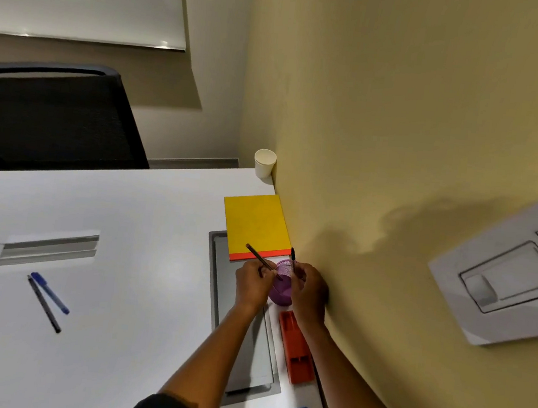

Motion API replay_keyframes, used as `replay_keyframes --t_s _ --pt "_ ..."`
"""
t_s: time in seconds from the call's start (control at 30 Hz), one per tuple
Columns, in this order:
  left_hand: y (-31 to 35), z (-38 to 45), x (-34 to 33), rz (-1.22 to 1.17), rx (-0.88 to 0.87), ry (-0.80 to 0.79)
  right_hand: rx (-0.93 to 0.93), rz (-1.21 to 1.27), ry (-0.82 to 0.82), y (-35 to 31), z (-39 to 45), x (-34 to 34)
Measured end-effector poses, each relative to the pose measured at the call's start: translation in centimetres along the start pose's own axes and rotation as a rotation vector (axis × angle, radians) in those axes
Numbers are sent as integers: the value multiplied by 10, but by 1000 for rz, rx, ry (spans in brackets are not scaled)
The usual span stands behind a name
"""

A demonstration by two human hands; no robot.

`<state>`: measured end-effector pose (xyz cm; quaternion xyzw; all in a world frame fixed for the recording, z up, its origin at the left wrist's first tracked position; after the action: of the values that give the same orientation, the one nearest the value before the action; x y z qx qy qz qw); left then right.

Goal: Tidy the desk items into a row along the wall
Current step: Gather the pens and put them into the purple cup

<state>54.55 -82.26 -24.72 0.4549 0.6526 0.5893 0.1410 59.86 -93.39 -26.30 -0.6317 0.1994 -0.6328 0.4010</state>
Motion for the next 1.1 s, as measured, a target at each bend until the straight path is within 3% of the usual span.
replay_keyframes --t_s 0.43,0.63,0.77,1.1 --pt "1 -2 6 25 -26 -15 1 -4 -16 1 -6 -3" --pt "5 -22 37 27 -44 10 127 28 -6 -20 -24 -3" --pt "-4 -41 68 31 -79 53 253 -2 -74 -31 -40 -16" --pt "-68 -90 154 80 71 163 233 -17 -379 -89 -98 -63"
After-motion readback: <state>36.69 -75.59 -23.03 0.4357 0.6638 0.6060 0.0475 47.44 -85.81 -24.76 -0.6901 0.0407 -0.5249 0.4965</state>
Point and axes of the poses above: each hand's wrist, its own z-axis towards the middle knuckle, its own x-axis out of the back of the hand, y = z × x, the point moved 1 cm from there along z, towards the middle knuckle, and after that the axes turned 3 degrees about x, right-handed, at the moved point
